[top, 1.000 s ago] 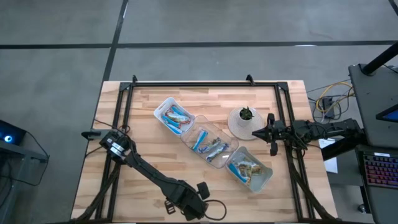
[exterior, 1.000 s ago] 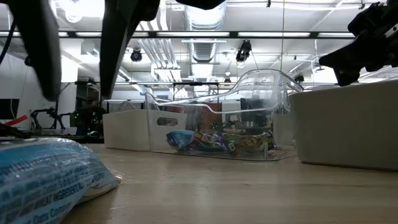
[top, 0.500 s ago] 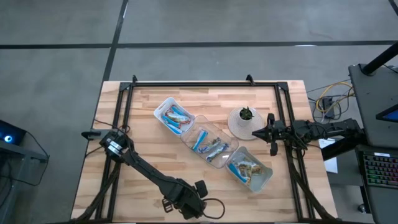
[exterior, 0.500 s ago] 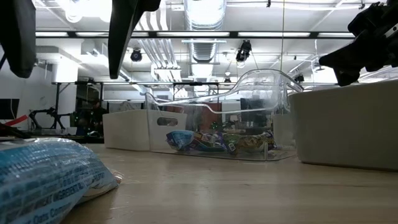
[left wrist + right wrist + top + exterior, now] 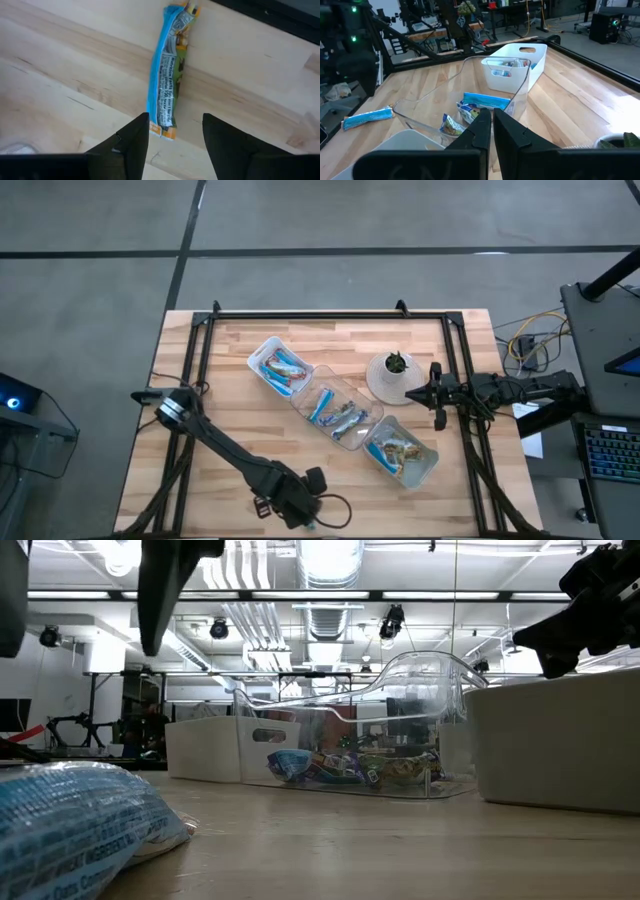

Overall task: Pick and place Granola Bars by type
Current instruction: Put the orange granola bar into the gray bin

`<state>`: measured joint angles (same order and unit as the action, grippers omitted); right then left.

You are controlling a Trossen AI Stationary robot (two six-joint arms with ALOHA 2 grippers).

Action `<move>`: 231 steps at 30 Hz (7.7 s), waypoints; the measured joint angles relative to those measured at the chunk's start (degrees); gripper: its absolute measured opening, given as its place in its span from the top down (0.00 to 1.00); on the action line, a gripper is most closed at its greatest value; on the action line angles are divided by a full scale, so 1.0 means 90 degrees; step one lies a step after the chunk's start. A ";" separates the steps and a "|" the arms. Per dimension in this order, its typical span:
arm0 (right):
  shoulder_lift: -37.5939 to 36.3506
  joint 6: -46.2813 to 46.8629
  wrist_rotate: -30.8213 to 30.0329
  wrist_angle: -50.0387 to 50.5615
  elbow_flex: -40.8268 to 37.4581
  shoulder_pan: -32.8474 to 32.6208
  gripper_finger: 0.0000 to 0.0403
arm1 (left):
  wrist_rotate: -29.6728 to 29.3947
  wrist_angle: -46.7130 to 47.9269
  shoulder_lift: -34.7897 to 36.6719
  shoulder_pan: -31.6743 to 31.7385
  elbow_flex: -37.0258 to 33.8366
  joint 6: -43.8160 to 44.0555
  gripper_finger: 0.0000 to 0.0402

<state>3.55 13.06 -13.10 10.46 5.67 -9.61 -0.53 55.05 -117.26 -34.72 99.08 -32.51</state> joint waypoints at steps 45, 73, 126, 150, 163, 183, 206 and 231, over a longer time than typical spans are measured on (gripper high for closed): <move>-0.0002 0.0000 0.0000 0.0000 0.0000 -0.0002 0.97 | 0.0065 -0.1067 -0.0010 0.0222 -0.0835 -0.1106 0.58; -0.0005 0.0000 0.0002 0.0002 0.0000 -0.0001 0.97 | 0.0179 -0.1231 -0.0371 0.0316 -0.0835 -0.1083 0.58; -0.0005 0.0000 0.0002 0.0002 0.0000 0.0000 0.97 | 0.0261 -0.0565 -0.0371 0.0441 -0.0049 -0.0780 0.91; -0.0005 0.0000 0.0002 0.0000 0.0000 -0.0001 0.97 | 0.0237 -0.0445 -0.0364 0.1822 0.1889 -0.0163 0.91; -0.0005 0.0000 0.0000 0.0002 0.0002 -0.0002 0.97 | 0.0491 -0.0833 -0.0361 0.2309 0.2422 0.0309 0.91; -0.0002 0.0000 0.0001 0.0001 0.0000 -0.0001 0.97 | 0.1658 -0.2883 -0.0542 0.2805 0.2401 0.1744 0.91; -0.0007 0.0000 0.0002 0.0000 0.0002 0.0000 0.97 | 0.1048 -0.3757 -0.1420 0.2886 0.2303 0.1452 0.91; -0.0007 0.0000 0.0002 0.0002 0.0001 -0.0002 0.97 | 0.0184 -0.3724 -0.1422 0.2902 0.2182 0.1404 0.91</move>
<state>3.49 13.06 -13.08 10.48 5.68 -9.62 1.13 21.54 -130.06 -8.60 118.72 -19.88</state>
